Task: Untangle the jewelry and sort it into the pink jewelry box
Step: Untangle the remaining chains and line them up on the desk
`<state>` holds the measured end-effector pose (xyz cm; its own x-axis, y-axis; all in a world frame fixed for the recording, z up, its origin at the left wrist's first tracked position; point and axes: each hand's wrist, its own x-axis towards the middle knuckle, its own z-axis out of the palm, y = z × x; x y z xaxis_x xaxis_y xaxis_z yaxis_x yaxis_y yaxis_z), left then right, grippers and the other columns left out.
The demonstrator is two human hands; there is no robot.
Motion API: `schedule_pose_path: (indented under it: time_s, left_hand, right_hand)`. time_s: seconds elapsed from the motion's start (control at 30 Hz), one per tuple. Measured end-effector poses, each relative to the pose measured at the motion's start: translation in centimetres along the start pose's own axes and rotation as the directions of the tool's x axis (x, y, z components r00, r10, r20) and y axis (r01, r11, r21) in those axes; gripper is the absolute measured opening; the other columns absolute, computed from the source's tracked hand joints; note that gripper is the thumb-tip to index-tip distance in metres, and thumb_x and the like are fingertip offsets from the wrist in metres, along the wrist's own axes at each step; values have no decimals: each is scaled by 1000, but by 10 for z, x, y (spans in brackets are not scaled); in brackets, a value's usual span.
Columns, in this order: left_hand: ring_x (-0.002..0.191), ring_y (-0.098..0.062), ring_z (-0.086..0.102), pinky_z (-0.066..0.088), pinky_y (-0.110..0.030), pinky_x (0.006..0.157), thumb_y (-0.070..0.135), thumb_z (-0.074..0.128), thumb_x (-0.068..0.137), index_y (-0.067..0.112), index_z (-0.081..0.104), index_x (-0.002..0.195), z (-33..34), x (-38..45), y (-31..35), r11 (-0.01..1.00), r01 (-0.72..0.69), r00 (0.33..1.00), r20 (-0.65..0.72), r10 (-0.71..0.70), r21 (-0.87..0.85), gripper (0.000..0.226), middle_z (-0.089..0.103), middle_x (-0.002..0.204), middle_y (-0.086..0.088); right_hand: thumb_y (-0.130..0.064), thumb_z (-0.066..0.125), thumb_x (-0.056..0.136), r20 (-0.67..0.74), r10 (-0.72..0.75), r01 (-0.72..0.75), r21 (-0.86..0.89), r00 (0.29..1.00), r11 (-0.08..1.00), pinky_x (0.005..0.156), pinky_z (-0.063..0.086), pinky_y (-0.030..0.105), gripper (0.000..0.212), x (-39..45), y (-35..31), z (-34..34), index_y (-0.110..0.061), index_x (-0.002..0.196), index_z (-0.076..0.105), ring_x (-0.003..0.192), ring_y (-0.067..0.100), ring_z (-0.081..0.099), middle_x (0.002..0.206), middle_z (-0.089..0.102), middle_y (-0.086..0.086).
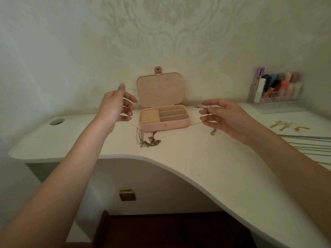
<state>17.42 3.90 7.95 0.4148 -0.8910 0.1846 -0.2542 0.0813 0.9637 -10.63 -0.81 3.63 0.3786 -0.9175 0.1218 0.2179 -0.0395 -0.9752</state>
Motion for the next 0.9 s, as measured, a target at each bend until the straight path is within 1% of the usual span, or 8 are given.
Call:
schedule_pose_path:
  time_s: [0.1,0.2,0.33,0.47,0.53,0.7,0.8,0.9]
  left_hand:
    - [38,-11,46,38,-19,39,46,30,100,12,62,71,0,-1,0,1000,0,1000,2,0,2,55,51,53,-1]
    - [37,-11,43,32,-17,40,46,31,100,14,62,69,2,-1,2,1000,-21,1000,-11,21,18,54,51,49,3]
    - [36,-11,38,20,-15,38,45,32,100,12,61,68,3,-2,7,998,-65,998,-15,65,-13,54,49,47,3]
    - [36,-11,34,16,-14,37,45,32,100,14,60,66,8,-4,12,995,-98,995,13,97,16,54,47,45,3]
    - [35,-10,32,17,-15,37,44,32,100,14,60,65,10,-5,13,991,-122,992,26,120,48,54,47,43,4]
    - [32,-10,30,19,-15,33,41,33,101,11,61,66,15,-7,10,976,-178,983,55,172,122,54,46,44,-2]
    - [35,-10,30,17,-16,35,43,33,101,12,62,68,16,-8,10,982,-145,987,80,136,120,54,47,45,0]
    - [39,-11,32,14,-15,37,44,32,100,12,63,70,17,-10,11,999,-46,986,157,47,-9,54,48,47,2]
  right_hand:
    - [1,57,90,-21,-13,12,-61,1000,998,79,58,27,20,0,3,-2,-11,105,64,77,17,69,89,71,5]
    - [7,60,86,-44,-25,22,-77,999,997,79,58,27,25,0,5,-3,-9,104,64,80,17,70,92,70,8]
    - [11,61,83,-71,-35,29,-90,997,996,80,57,26,26,0,5,-3,-8,101,64,78,16,70,90,69,8]
    - [15,61,82,-128,-74,42,-238,989,970,71,57,19,25,-2,8,3,-8,92,64,69,8,67,86,66,10]
    - [13,60,83,-150,-102,54,-294,983,954,68,55,18,25,-1,9,4,-11,89,65,70,10,64,87,66,8]
    - [11,56,85,-188,-71,44,-147,980,988,66,52,22,28,1,5,1,-14,90,65,74,10,62,85,65,2]
    - [12,53,85,-212,-68,23,-208,975,978,63,51,21,29,1,6,-1,-14,92,65,72,10,62,85,64,0]
    - [13,47,85,-202,-84,1,-379,976,926,60,50,19,34,1,9,-2,-12,94,67,70,11,60,86,63,1]
